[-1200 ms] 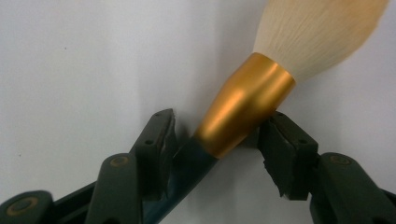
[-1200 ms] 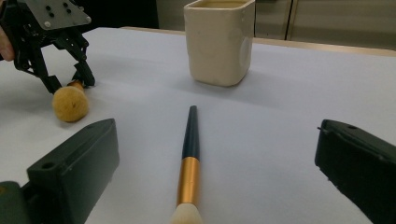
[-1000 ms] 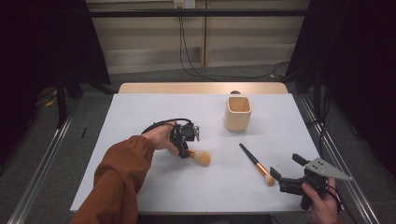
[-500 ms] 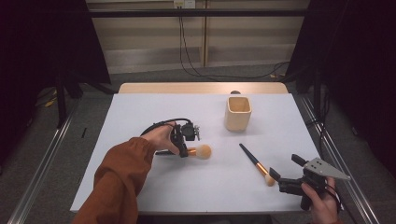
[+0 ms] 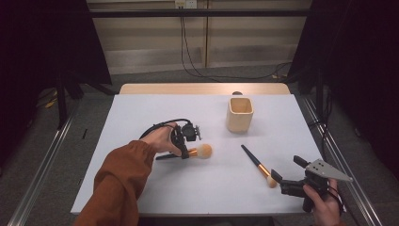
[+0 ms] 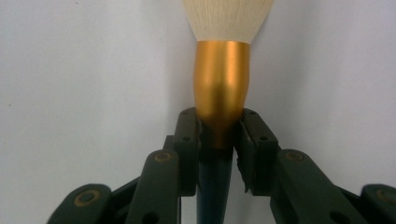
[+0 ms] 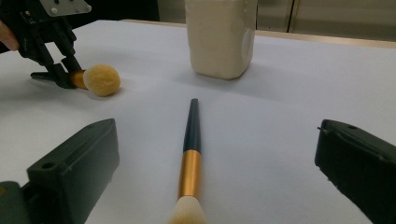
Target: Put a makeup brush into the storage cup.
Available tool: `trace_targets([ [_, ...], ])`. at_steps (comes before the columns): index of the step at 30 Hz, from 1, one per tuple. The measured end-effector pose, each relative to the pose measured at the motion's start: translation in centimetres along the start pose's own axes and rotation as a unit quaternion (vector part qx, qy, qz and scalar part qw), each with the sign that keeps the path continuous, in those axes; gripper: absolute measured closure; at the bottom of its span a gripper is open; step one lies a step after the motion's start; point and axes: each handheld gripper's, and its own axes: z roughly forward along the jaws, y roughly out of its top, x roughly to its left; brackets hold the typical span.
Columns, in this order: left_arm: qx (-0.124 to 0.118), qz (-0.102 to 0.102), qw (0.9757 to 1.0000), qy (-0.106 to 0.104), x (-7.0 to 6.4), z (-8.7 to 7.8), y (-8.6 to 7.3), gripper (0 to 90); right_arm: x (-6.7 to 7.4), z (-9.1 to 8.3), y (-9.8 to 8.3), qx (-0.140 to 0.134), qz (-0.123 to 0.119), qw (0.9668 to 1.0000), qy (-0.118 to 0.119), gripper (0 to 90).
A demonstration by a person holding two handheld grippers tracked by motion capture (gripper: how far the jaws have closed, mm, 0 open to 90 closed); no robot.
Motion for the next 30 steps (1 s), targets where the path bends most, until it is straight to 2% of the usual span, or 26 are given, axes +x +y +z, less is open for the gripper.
trace_targets([
  [2, -0.002, -0.008, 1.0000, -0.004, 0.1, 0.0, -0.1, 71.3, 0.0, 0.0, 0.0, 0.000, 0.000, 1.0000, 0.001, 0.0],
  [3, -0.001, -0.002, 1.0000, -0.002, 0.1, -0.1, -0.1, 71.3, 0.0, 0.0, 0.0, 0.000, 0.000, 1.0000, 0.001, 0.0],
  [4, -0.012, -0.009, 0.9998, 0.012, 0.0, -0.1, -0.3, 71.3, 0.0, 0.0, 0.0, 0.000, 0.000, 1.0000, 0.001, 0.0],
  [5, -0.010, -0.008, 0.9999, 0.007, 0.2, -0.2, -0.3, 71.3, 0.0, 0.0, 0.0, 0.000, 0.000, 1.0000, 0.001, 0.0],
  [7, -0.022, -0.016, 0.9996, 0.001, 0.4, -0.4, -0.6, 71.3, 0.0, 0.0, 0.0, 0.000, 0.001, 1.0000, 0.001, 0.0],
  [8, -0.035, -0.028, 0.9990, 0.007, 0.3, -0.4, -0.8, 71.3, 0.0, 0.0, 0.0, 0.000, 0.000, 1.0000, 0.001, 0.0],
  [9, -0.038, -0.028, 0.9989, -0.001, 0.5, -0.6, -1.0, 71.3, 0.0, 0.0, 0.0, 0.001, 0.001, 1.0000, 0.001, 0.0],
  [10, -0.050, -0.038, 0.9981, -0.001, 0.5, -0.7, -1.2, 71.3, 0.0, 0.0, 0.0, 0.001, 0.000, 1.0000, 0.001, 0.0],
  [12, -0.058, -0.039, 0.9975, 0.006, 0.5, -0.9, -1.5, 71.3, 0.1, 0.0, 0.0, 0.000, 0.000, 1.0000, 0.002, 0.0],
  [17, -0.086, -0.056, 0.9947, 0.001, 0.7, -1.4, -2.3, 71.4, 0.1, 0.1, 0.0, 0.000, -0.001, 1.0000, 0.003, 0.0],
  [19, -0.111, -0.069, 0.9914, -0.003, 0.7, -1.7, -2.6, 71.4, 0.1, 0.1, 0.1, 0.000, -0.001, 1.0000, 0.004, 0.0],
  [24, -0.143, -0.078, 0.9867, -0.001, 0.9, -2.4, -3.2, 71.4, 0.1, 0.1, 0.1, 0.000, -0.001, 1.0000, 0.004, 0.0],
  [28, -0.183, -0.094, 0.9787, -0.005, 1.1, -2.4, -4.2, 71.4, 0.1, 0.1, 0.0, -0.001, -0.001, 1.0000, 0.003, 0.0],
  [30, -0.195, -0.097, 0.9759, -0.003, 0.9, -2.4, -4.5, 71.4, 0.1, 0.0, 0.0, -0.001, -0.001, 1.0000, 0.003, 0.0],
])
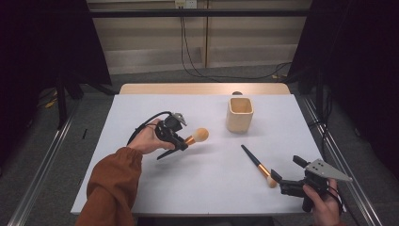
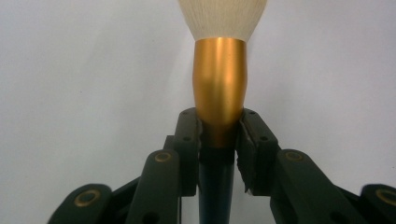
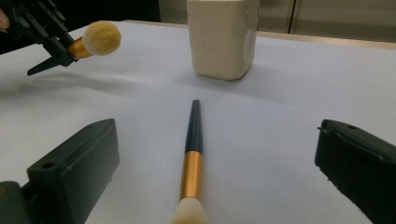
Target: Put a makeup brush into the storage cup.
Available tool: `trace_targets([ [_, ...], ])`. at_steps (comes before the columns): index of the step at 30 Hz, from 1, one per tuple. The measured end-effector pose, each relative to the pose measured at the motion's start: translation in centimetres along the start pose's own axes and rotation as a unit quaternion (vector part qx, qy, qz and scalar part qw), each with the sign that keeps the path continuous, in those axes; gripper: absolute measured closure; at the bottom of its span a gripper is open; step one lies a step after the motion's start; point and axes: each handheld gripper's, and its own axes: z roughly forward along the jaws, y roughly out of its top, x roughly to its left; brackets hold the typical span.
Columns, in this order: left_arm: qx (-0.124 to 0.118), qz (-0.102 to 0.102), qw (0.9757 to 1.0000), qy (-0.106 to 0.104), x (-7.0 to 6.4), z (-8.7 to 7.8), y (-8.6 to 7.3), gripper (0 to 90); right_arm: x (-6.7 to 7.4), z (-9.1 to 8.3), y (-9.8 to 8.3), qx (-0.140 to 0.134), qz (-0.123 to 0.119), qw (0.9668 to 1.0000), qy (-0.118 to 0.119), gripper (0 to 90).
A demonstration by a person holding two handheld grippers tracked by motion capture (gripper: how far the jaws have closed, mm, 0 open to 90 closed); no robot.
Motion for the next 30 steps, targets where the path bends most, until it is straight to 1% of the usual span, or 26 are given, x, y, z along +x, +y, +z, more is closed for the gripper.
trace_targets([
  [2, -0.020, -0.001, 0.9998, 0.001, -0.1, -0.4, -0.3, 71.4, 0.0, 0.0, 0.0, 0.000, 0.000, 1.0000, 0.000, 0.0],
  [3, -0.031, -0.006, 0.9995, 0.003, -0.2, -0.5, -0.4, 71.4, 0.0, 0.0, 0.0, 0.000, 0.000, 1.0000, 0.000, 0.0],
  [5, -0.043, -0.010, 0.9990, 0.006, -0.1, -0.9, -0.7, 71.4, 0.1, 0.1, 0.0, 0.000, -0.001, 1.0000, 0.001, 0.0],
  [6, -0.052, -0.015, 0.9985, 0.011, -0.2, -1.1, -0.8, 71.4, 0.1, 0.1, 0.0, 0.000, -0.001, 1.0000, 0.001, 0.0],
  [7, -0.055, -0.009, 0.9984, 0.012, 0.0, -1.3, -0.9, 71.4, 0.1, 0.1, 0.0, 0.000, -0.001, 1.0000, 0.001, 0.0],
  [8, -0.068, -0.018, 0.9974, 0.012, 0.0, -1.5, -1.0, 71.4, 0.1, 0.1, 0.0, 0.000, -0.001, 1.0000, 0.001, 0.0],
  [10, -0.083, -0.024, 0.9961, 0.015, 0.0, -1.9, -1.2, 71.4, 0.1, 0.1, 0.0, 0.000, -0.001, 1.0000, 0.000, 0.0],
  [11, -0.092, -0.028, 0.9953, 0.013, 0.0, -2.1, -1.3, 71.4, 0.1, 0.1, 0.0, 0.000, 0.000, 1.0000, 0.000, 0.0],
  [12, -0.107, -0.035, 0.9936, 0.013, -0.1, -2.2, -1.4, 71.5, 0.1, 0.1, 0.0, 0.000, 0.000, 1.0000, 0.000, 0.0],
  [13, -0.115, -0.037, 0.9926, 0.011, -0.2, -2.3, -1.5, 71.4, 0.1, 0.1, 0.0, 0.000, 0.000, 1.0000, 0.000, 0.0],
  [14, -0.127, -0.039, 0.9911, 0.013, -0.3, -2.3, -1.6, 71.4, 0.1, 0.1, 0.0, 0.000, 0.000, 1.0000, 0.000, 0.0],
  [15, -0.130, -0.038, 0.9907, 0.013, -0.4, -2.4, -1.6, 71.5, 0.1, 0.1, 0.0, 0.000, -0.001, 1.0000, 0.001, 0.0],
  [16, -0.137, -0.037, 0.9898, 0.017, -0.5, -2.4, -1.7, 71.4, 0.1, 0.1, 0.0, 0.000, 0.000, 1.0000, 0.000, 0.0],
  [18, -0.151, -0.040, 0.9876, 0.016, -0.7, -2.4, -1.7, 71.4, 0.1, 0.1, 0.1, -0.001, -0.001, 1.0000, 0.000, 0.0],
  [19, -0.154, -0.038, 0.9871, 0.020, -0.8, -2.5, -1.8, 71.4, 0.2, 0.1, 0.1, -0.001, 0.000, 1.0000, 0.001, 0.0],
  [20, -0.160, -0.043, 0.9859, 0.022, -0.8, -2.6, -1.8, 71.4, 0.2, 0.1, 0.1, -0.001, -0.001, 1.0000, 0.001, 0.0],
  [22, -0.179, -0.047, 0.9825, 0.022, -0.8, -2.8, -2.0, 71.4, 0.2, 0.1, 0.1, -0.002, -0.001, 1.0000, 0.001, 0.0],
  [25, -0.199, -0.054, 0.9781, 0.026, -0.8, -3.0, -2.3, 71.5, 0.2, 0.0, 0.1, -0.003, -0.001, 1.0000, 0.001, 0.0],
  [27, -0.209, -0.054, 0.9763, 0.018, -0.9, -3.1, -2.5, 71.5, 0.2, 0.0, 0.1, -0.004, -0.003, 1.0000, 0.002, 0.0],
  [28, -0.218, -0.054, 0.9743, 0.022, -1.1, -3.2, -2.6, 71.4, 0.2, 0.0, 0.1, -0.004, -0.004, 1.0000, 0.003, 0.0],
  [29, -0.225, -0.055, 0.9727, 0.017, -1.2, -3.2, -2.7, 71.4, 0.2, 0.0, 0.1, -0.005, -0.005, 1.0000, 0.003, 0.0],
  [30, -0.233, -0.054, 0.9708, 0.017, -1.3, -3.1, -2.7, 71.4, 0.2, 0.0, 0.1, -0.005, -0.005, 1.0000, 0.004, 0.0],
])
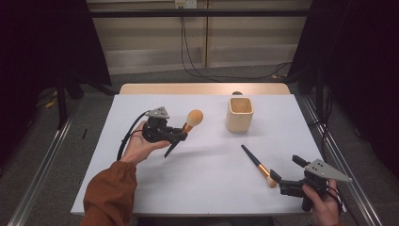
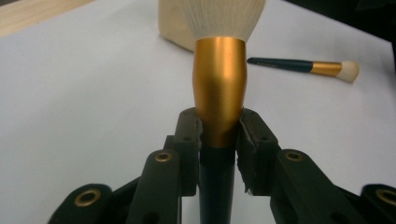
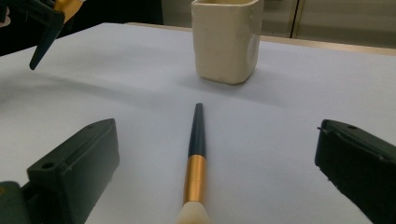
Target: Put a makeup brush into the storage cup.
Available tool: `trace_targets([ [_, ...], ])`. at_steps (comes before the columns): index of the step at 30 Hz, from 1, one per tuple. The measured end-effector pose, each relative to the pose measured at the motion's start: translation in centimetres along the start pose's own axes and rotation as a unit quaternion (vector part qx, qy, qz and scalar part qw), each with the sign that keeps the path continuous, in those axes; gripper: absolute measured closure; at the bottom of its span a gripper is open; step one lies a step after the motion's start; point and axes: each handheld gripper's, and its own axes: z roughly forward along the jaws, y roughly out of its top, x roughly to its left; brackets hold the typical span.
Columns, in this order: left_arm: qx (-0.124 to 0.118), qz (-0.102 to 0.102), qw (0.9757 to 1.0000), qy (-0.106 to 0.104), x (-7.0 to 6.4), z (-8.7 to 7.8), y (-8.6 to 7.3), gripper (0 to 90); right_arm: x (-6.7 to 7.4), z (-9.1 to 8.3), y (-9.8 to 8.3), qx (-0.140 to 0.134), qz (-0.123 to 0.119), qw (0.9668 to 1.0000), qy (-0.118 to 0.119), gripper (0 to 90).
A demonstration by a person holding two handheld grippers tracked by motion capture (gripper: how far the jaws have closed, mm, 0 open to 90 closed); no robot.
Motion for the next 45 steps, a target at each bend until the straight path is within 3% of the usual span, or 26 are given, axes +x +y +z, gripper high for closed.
trace_targets([
  [9, -0.040, 0.005, 0.9992, 0.004, -0.5, -0.5, -0.7, 71.4, 0.0, -0.1, 0.0, -0.001, 0.005, 1.0000, 0.000, 0.0],
  [15, -0.059, 0.001, 0.9980, 0.022, -0.4, -0.9, -1.5, 71.4, 0.0, -0.1, 0.0, -0.003, 0.007, 1.0000, -0.001, 0.0],
  [23, -0.104, 0.002, 0.9944, 0.014, -1.0, -1.7, -1.8, 71.4, 0.3, 0.1, 0.1, -0.006, 0.006, 1.0000, 0.002, 0.0],
  [29, -0.115, 0.015, 0.9932, 0.009, -2.0, -2.0, -1.9, 71.4, 0.7, 0.3, 0.4, -0.011, 0.006, 0.9999, 0.011, 0.0],
  [38, -0.126, 0.012, 0.9920, 0.000, -2.9, -2.5, -2.1, 71.4, 1.6, 1.2, 1.4, -0.040, 0.005, 0.9985, 0.038, 0.0],
  [45, -0.142, 0.011, 0.9897, -0.008, -4.0, -2.6, -2.1, 71.4, 2.6, 2.0, 2.6, -0.060, 0.004, 0.9950, 0.080, 0.0],
])
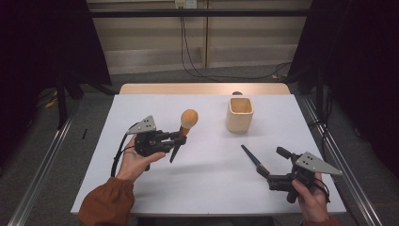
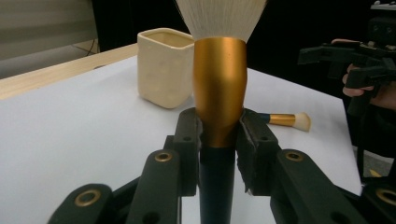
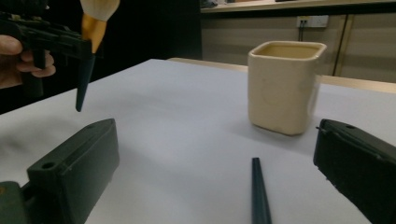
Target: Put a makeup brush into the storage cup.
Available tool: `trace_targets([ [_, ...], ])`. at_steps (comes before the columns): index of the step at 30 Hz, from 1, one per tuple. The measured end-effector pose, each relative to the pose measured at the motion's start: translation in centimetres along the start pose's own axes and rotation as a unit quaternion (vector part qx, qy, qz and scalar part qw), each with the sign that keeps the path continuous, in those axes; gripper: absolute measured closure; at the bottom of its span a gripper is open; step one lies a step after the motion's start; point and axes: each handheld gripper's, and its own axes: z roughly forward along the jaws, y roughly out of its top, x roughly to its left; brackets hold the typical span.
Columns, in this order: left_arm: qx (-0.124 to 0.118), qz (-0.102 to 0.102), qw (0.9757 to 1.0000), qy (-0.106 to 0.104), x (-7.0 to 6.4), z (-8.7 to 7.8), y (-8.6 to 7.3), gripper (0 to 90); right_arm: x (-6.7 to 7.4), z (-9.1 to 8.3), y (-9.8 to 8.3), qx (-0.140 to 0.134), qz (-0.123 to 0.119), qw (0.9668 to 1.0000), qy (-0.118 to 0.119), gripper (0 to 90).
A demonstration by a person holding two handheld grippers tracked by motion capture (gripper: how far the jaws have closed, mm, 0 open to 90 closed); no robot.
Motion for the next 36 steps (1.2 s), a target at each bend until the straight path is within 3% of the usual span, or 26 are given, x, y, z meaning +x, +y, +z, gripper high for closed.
trace_targets([
  [10, -0.011, 0.001, 0.9998, -0.014, -1.2, 0.2, 0.0, 71.4, 1.2, 1.7, 1.4, -0.034, 0.010, 0.9972, 0.066, 0.0],
  [16, -0.018, 0.004, 0.9996, -0.021, -1.9, 0.5, 0.0, 71.4, 2.3, 4.0, 2.6, -0.033, -0.002, 0.9944, 0.100, 0.0],
  [22, -0.022, 0.005, 0.9994, -0.027, -2.4, 0.8, 0.0, 71.4, 3.6, 6.2, 3.7, -0.033, 0.001, 0.9912, 0.128, 0.0],
  [27, -0.028, 0.010, 0.9986, -0.045, -2.9, 1.1, 0.4, 71.4, 4.6, 7.6, 4.4, -0.028, 0.003, 0.9878, 0.153, 0.0],
  [36, -0.027, 0.016, 0.9985, -0.046, -3.5, 1.9, 0.5, 71.4, 5.6, 9.3, 5.0, -0.027, 0.008, 0.9851, 0.170, 0.0],
])
